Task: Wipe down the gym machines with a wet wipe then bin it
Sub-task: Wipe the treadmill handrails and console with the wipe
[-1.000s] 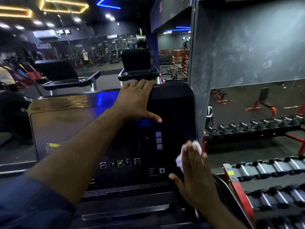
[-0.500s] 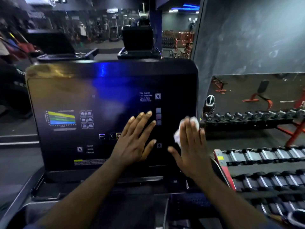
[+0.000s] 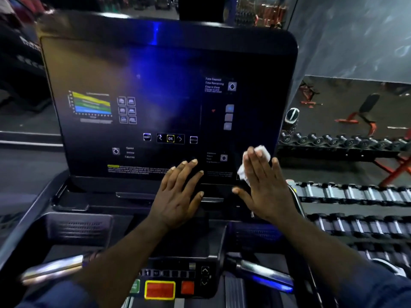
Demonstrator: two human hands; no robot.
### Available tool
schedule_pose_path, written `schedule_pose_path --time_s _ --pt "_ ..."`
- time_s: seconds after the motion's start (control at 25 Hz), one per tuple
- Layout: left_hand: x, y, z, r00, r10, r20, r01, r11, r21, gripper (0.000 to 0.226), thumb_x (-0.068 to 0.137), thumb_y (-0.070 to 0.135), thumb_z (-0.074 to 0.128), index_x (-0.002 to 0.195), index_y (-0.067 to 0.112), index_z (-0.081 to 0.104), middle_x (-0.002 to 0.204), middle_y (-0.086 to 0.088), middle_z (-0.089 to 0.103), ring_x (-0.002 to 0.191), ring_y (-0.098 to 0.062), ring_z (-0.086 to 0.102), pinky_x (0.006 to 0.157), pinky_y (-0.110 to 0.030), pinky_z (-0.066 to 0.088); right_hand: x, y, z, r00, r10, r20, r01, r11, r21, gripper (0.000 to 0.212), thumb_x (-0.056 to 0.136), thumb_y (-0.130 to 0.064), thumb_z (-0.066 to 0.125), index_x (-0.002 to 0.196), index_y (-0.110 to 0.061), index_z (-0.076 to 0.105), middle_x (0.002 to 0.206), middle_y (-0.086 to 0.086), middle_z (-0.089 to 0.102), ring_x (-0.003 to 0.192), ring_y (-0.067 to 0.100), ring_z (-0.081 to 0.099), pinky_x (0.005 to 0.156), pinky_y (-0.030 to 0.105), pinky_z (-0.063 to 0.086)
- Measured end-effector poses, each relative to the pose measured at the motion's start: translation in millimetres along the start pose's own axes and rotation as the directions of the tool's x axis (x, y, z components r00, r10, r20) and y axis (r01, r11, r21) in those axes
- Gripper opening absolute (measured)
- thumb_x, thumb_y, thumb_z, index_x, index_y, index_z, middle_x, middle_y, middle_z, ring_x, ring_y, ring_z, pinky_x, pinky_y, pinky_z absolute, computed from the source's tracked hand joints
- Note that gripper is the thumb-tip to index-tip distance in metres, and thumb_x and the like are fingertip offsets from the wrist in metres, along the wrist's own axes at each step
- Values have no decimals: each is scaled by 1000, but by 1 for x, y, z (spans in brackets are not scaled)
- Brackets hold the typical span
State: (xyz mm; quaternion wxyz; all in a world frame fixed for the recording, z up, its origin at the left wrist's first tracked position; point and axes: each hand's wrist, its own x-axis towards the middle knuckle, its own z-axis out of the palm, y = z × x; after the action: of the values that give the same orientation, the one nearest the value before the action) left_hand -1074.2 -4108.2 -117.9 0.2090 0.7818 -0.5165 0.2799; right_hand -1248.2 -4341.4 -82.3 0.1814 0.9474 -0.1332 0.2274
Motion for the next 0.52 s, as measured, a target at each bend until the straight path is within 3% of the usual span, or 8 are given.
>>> schedule_pose_path --time_s 0.12,0.2,0.32,0.44,0.52 --pt "-16 -4 3 995 -100 -22 100 995 -3 54 102 46 54 147 15 56 164 -11 35 150 -31 33 127 -47 20 -53 22 21 975 -218 44 220 974 -48 89 101 -74 38 165 -13 23 173 4 20 160 21 15 128 49 19" --pt "-27 -3 5 948 -305 -87 302 952 -53 57 100 48 56 146 14 52 158 -12 35 147 -31 32 123 -45 20 -53 36 21 943 -327 56 331 939 -97 88 100 -74 42 165 -18 24 172 0 23 159 18 19 127 45 20" --pt "-36 -8 0 760 -630 -163 596 774 -212 61 98 48 56 144 9 46 153 -15 35 146 -30 28 120 -47 20 -18 27 7 877 -473 90 479 874 -75 87 99 -78 38 165 -22 27 172 -6 22 158 14 22 126 41 21" --pt "-36 -22 -8 599 -781 -177 729 624 -281 58 99 48 52 143 10 44 153 -12 34 145 -32 30 118 -52 21 20 -17 1 801 -585 127 593 805 -30 86 100 -79 28 167 -26 17 174 -11 11 159 9 12 128 39 14" --pt "-33 -38 -12 404 -896 -187 824 445 -351 61 99 51 51 144 10 44 156 -12 32 143 -36 32 116 -55 25 29 -35 2 798 -589 128 592 806 14 86 100 -79 27 167 -27 13 174 -11 7 160 9 8 128 40 12"
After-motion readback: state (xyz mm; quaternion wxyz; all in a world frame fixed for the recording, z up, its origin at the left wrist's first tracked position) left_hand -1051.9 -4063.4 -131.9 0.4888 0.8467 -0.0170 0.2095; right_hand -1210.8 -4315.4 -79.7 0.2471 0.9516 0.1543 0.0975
